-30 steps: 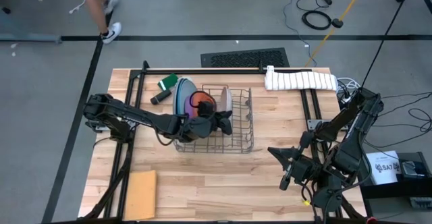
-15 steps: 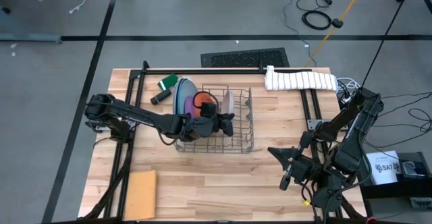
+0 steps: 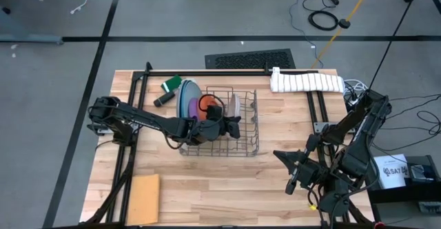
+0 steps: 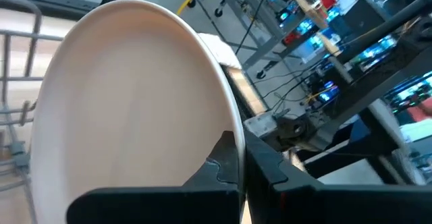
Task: Sort dishes
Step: Put the white plate into the green dish rack
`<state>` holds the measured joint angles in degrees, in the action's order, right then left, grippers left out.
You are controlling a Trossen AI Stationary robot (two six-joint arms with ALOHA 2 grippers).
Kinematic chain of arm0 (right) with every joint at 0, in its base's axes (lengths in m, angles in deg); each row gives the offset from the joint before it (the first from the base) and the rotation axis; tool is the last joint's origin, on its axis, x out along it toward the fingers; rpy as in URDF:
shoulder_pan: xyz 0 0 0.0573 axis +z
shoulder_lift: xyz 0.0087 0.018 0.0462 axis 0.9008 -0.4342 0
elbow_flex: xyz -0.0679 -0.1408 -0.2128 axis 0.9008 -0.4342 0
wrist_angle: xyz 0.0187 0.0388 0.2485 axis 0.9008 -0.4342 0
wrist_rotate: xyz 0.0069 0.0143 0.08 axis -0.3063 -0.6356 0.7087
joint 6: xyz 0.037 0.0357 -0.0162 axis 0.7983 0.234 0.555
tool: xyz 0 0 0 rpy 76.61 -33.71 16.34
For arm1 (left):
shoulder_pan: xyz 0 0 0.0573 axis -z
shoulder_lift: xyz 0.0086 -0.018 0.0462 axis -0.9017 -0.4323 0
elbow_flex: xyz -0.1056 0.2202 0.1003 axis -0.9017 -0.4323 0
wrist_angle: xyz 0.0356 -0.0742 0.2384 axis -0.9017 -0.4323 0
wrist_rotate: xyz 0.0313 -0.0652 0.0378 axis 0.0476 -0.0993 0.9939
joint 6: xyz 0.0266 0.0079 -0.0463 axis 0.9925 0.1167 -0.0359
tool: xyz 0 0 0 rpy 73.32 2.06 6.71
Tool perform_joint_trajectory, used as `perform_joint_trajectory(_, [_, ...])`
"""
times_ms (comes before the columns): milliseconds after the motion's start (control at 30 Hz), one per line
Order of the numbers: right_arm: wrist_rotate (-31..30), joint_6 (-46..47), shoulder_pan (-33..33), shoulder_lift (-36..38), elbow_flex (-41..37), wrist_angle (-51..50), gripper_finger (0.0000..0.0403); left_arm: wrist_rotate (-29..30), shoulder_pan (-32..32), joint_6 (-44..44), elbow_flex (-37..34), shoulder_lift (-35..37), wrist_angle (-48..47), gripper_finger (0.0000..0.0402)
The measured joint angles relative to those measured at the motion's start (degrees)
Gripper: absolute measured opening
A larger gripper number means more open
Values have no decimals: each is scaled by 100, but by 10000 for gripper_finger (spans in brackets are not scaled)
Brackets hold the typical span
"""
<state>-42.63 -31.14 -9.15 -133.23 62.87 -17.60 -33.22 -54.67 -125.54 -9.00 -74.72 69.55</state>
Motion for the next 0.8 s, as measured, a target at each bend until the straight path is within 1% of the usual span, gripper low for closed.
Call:
perform_joint_trajectory(500, [3, 0, 1, 0, 0, -1, 0, 111, -47, -155, 10, -373, 10, 0])
perform_joint_trajectory(800, [7, -2, 1, 0, 0, 1, 0, 213, -70, -117, 15, -378, -182, 0])
